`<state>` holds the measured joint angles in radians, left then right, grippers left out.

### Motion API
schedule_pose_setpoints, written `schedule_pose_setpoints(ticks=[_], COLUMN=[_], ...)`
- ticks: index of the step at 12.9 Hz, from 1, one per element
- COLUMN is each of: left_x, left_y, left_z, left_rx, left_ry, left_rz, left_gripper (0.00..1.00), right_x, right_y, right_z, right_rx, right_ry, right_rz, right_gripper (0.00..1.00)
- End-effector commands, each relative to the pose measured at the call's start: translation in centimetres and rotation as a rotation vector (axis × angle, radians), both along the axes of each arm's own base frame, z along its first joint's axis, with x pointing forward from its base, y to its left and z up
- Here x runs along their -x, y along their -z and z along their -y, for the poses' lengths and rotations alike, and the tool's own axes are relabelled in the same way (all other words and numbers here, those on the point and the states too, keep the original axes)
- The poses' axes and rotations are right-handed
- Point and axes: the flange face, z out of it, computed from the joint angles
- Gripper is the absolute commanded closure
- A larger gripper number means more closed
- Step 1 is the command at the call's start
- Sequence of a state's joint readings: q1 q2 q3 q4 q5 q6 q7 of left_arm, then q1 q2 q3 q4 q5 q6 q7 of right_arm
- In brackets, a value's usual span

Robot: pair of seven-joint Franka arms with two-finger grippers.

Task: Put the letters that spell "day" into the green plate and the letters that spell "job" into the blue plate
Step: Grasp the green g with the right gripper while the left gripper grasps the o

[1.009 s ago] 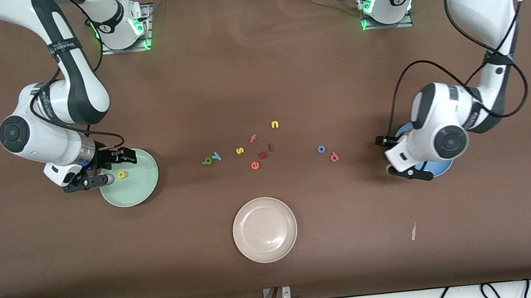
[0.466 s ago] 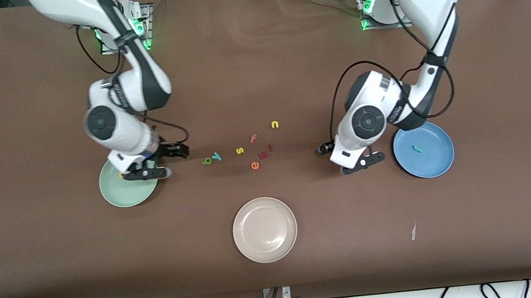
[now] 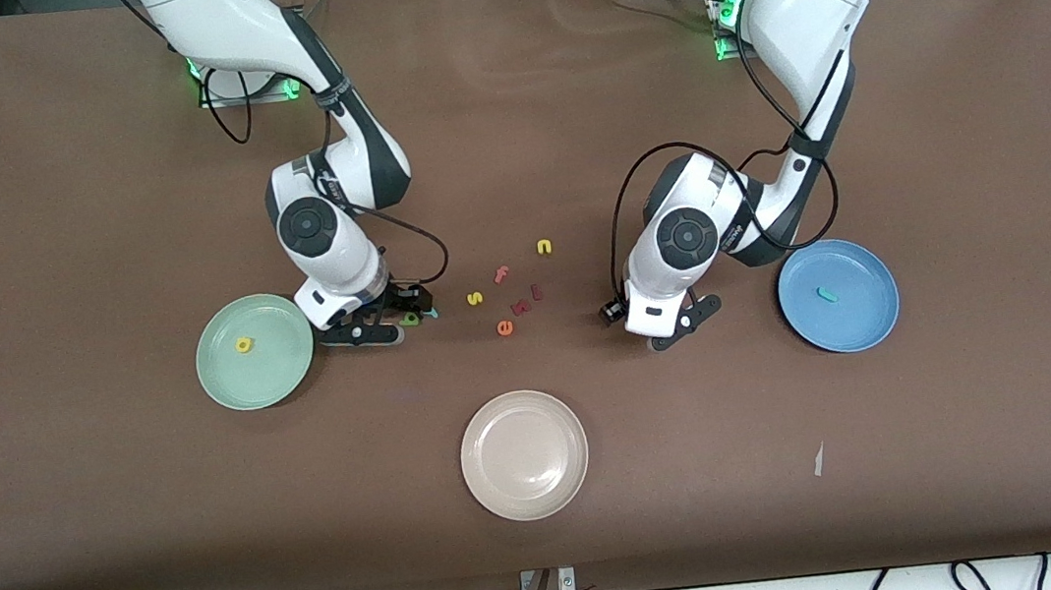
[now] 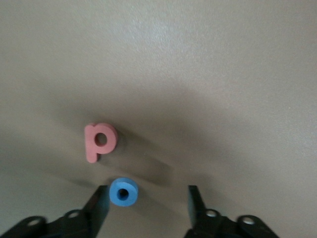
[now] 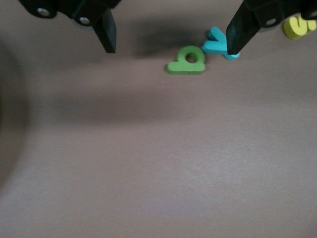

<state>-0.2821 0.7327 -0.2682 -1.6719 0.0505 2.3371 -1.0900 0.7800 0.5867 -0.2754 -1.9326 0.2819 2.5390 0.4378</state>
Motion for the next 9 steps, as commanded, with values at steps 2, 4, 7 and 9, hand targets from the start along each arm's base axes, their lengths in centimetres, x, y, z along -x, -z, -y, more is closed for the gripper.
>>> schedule_pose_setpoints(ticks=[2, 4, 7, 9], left_x=[0.1, 0.5, 0.8, 0.9], left_y=[0.3, 0.5, 0.8, 1.0], left_z=[0.3, 0.0, -0.4, -0.7], left_rx=[0.010, -0.012, -0.032, -0.034], left_ry=[-0.017, -0.002, 0.003, 0.001], left_rz=[-0.012, -0.038, -0.075, -0.081], left_gripper=[0.31, 0.30, 0.31, 0.41], right_x=[-0.7, -0.4, -0.4, -0.4], right_y=[0.5, 1.5, 2.2, 2.2], right_z=[-0.5, -1.1, -0.8, -0.8], right_rx=[0.005, 0.010, 0.019, 0.020], right_ry=[0.021, 0.005, 0.008, 0.006], right_rz=[0.018, 0.040, 0.037, 0.037], right_gripper=[0.05, 0.06, 0.12, 0.16])
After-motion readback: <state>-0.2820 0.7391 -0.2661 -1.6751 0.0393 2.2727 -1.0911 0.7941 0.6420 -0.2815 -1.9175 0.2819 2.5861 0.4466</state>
